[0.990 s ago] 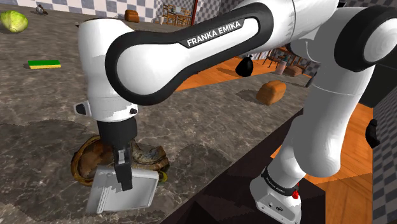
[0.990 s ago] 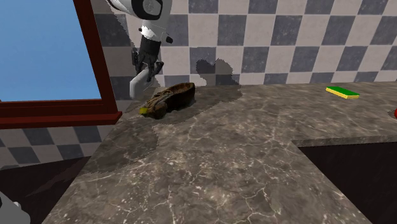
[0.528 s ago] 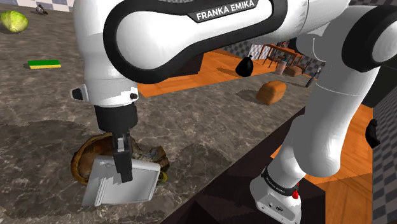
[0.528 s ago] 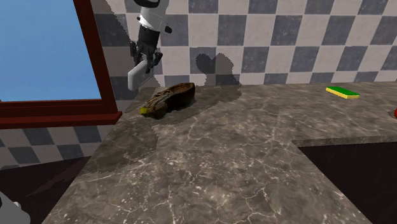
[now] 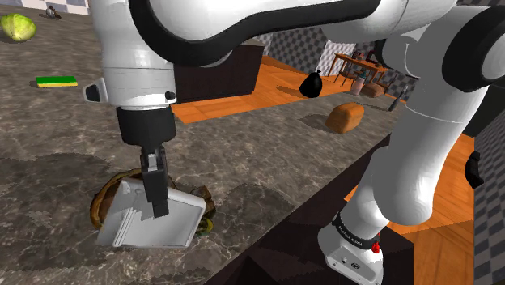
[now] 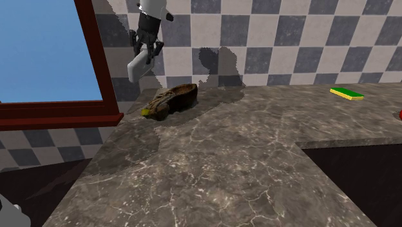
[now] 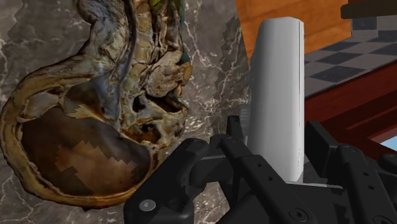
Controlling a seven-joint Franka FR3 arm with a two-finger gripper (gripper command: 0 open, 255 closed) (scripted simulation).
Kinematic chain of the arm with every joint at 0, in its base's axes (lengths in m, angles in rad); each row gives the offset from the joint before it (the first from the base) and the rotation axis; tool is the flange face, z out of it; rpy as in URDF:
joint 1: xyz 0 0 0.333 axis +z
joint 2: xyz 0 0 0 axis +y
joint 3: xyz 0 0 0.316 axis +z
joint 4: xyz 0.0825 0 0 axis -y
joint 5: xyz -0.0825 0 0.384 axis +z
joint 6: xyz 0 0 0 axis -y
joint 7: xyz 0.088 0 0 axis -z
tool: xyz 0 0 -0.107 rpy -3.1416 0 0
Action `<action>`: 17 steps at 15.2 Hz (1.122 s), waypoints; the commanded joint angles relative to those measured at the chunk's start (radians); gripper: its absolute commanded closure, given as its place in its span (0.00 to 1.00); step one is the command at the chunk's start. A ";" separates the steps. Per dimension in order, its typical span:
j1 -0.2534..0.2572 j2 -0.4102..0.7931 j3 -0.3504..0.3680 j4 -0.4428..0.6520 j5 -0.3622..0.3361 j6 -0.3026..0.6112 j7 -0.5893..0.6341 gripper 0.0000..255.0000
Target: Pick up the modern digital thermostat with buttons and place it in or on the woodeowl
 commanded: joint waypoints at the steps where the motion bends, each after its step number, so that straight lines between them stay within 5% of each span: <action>1: 0.000 -0.003 0.001 0.025 0.001 -0.026 0.007 1.00; 8: -0.001 -0.013 0.002 0.095 0.004 -0.103 0.024 1.00; 17: -0.085 0.061 -0.067 0.258 -0.051 -0.239 -0.100 1.00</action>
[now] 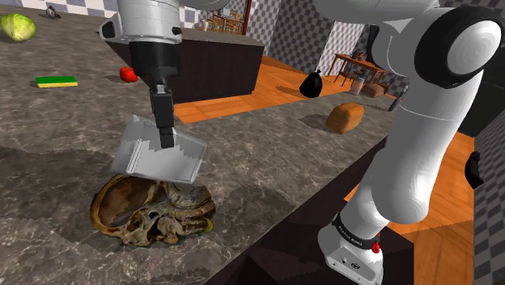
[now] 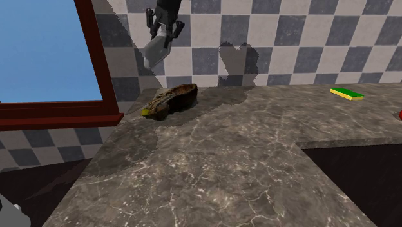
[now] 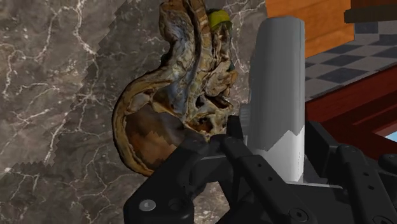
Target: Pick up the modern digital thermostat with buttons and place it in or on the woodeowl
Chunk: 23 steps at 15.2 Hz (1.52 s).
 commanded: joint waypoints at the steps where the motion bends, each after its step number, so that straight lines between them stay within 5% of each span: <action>1: -0.003 0.013 -0.004 0.006 -0.007 0.004 -0.009 1.00; 17: -0.002 0.036 -0.010 -0.186 -0.016 0.212 -0.050 1.00; 23: -0.002 0.036 -0.010 -0.186 -0.016 0.212 -0.050 1.00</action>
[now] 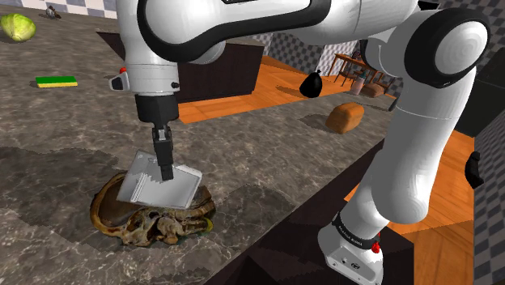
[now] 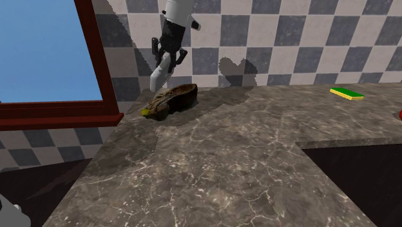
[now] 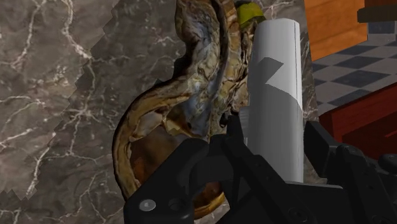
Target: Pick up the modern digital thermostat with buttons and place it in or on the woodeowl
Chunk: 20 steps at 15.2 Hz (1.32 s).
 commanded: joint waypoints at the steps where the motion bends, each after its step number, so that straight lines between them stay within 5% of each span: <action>1: 0.000 0.000 0.000 0.000 0.000 0.000 0.000 1.00; 2: 0.000 0.000 0.000 0.000 0.000 0.000 0.000 1.00; 3: 0.000 0.000 0.000 0.000 0.000 0.000 0.000 0.00; 8: 0.000 0.000 0.000 0.000 0.000 0.001 0.000 0.00; 12: -0.006 0.018 -0.006 0.145 -0.012 -0.129 0.011 0.00; 20: -0.006 0.018 -0.006 0.145 -0.012 -0.129 0.011 0.00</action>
